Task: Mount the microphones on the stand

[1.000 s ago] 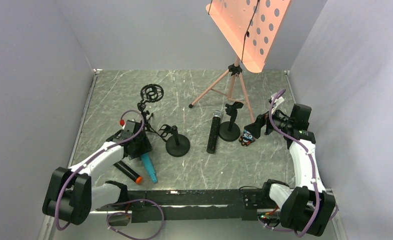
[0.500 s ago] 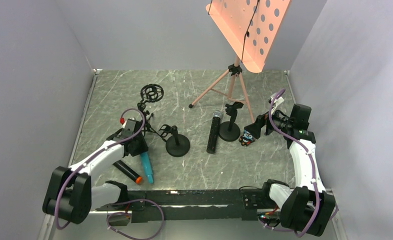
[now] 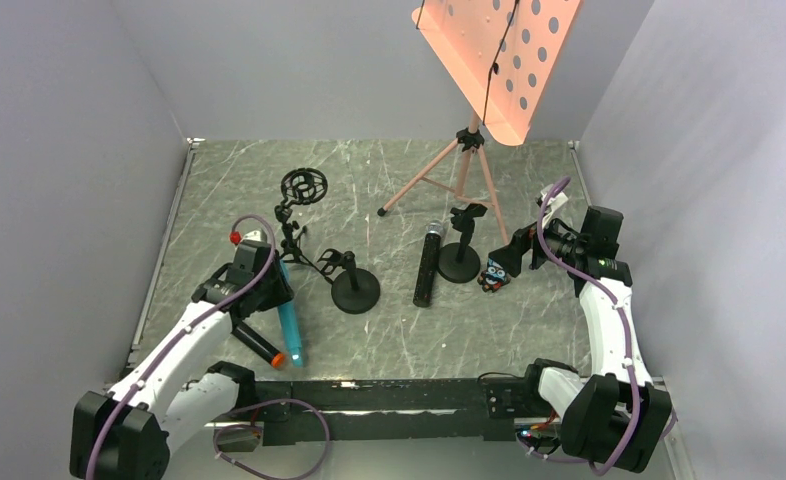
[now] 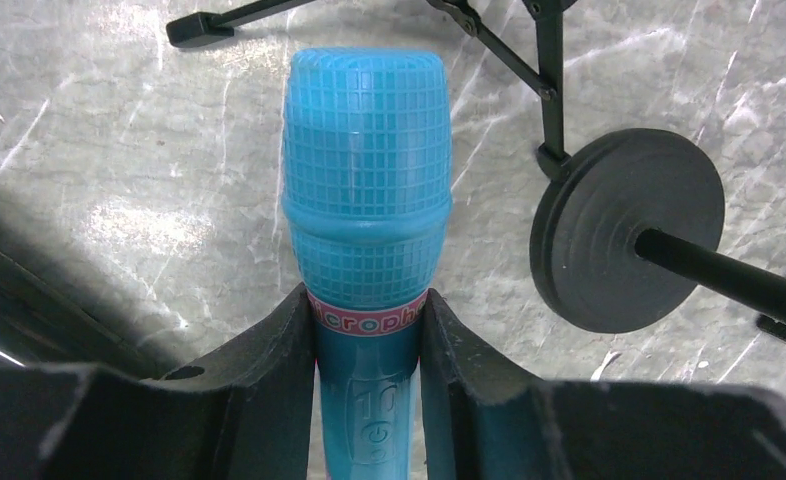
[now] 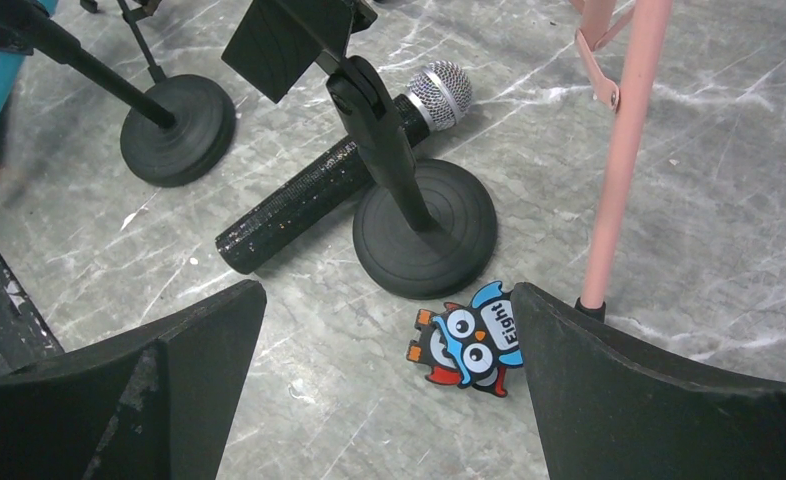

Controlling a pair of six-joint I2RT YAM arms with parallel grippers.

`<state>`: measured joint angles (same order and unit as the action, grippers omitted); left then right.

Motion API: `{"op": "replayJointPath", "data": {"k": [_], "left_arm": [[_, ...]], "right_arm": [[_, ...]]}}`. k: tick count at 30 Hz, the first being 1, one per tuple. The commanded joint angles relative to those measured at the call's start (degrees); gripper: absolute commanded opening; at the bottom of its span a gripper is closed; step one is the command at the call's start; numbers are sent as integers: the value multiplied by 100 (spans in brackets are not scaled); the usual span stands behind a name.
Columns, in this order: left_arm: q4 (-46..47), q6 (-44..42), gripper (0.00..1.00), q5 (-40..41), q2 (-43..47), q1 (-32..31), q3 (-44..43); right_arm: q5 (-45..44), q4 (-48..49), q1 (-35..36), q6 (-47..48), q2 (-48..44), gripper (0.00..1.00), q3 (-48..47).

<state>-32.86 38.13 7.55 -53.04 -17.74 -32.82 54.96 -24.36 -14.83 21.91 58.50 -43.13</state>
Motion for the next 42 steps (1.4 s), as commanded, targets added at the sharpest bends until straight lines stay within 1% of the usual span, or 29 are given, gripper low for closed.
{"op": "replayJointPath", "data": {"k": [1,5,7,8,11,14,19,21,22,24,26,28,31,34,37,39,42], "left_arm": [[73,-227,0,-166,343,-24,-293],[350,-1054,0,-623,1122,-28,-328],[659,-1730,0,-1069,1658,-28,-263],[834,-1984,0,-1396,2021,-28,-214],[1373,-2668,0,-1951,2668,-28,-51],[1585,-3229,0,-2242,2952,-28,-129],[1336,-4125,0,-2649,2832,-28,-599],[1331,-4300,0,-2784,2805,-28,-702],[1384,-4385,0,-2900,2826,-28,-703],[1604,-4489,0,-3189,2909,-28,-637],[1953,-4601,0,-3567,3003,-24,-507],[2417,-4592,0,-3902,3003,-27,-439],[2974,-4431,0,-4382,2685,-26,-630],[3384,-4246,0,-4869,2167,-28,-969],[4026,-3976,0,-5167,1744,-28,-1123],[4442,-3571,0,-5424,1408,-24,-1249],[4667,-3292,0,-5820,961,-28,-1589]], "right_arm": [[80,19,17,163,-91,100,-214],[151,-36,22,229,-94,100,-220],[264,-139,26,360,-93,100,-247],[360,-253,29,531,-106,100,-271],[679,-719,26,1144,-163,100,-375],[1041,-1527,24,2116,-184,100,-507],[1627,-3119,36,4118,-69,100,-836],[1712,-3798,121,4928,-29,100,-1038],[1708,-4029,197,5180,-7,100,-1121],[1616,-4363,449,5439,55,100,-1254],[1475,-4488,848,5451,120,100,-1309],[1346,-4377,1281,5270,115,100,-1250],[1377,-3984,1640,5025,118,100,-1089],[1566,-3969,1694,5075,237,100,-1033],[1773,-3955,1700,5116,275,100,-965],[1781,-4035,1758,5157,288,100,-1095],[1779,-4402,1925,5366,434,100,-1533]]}}
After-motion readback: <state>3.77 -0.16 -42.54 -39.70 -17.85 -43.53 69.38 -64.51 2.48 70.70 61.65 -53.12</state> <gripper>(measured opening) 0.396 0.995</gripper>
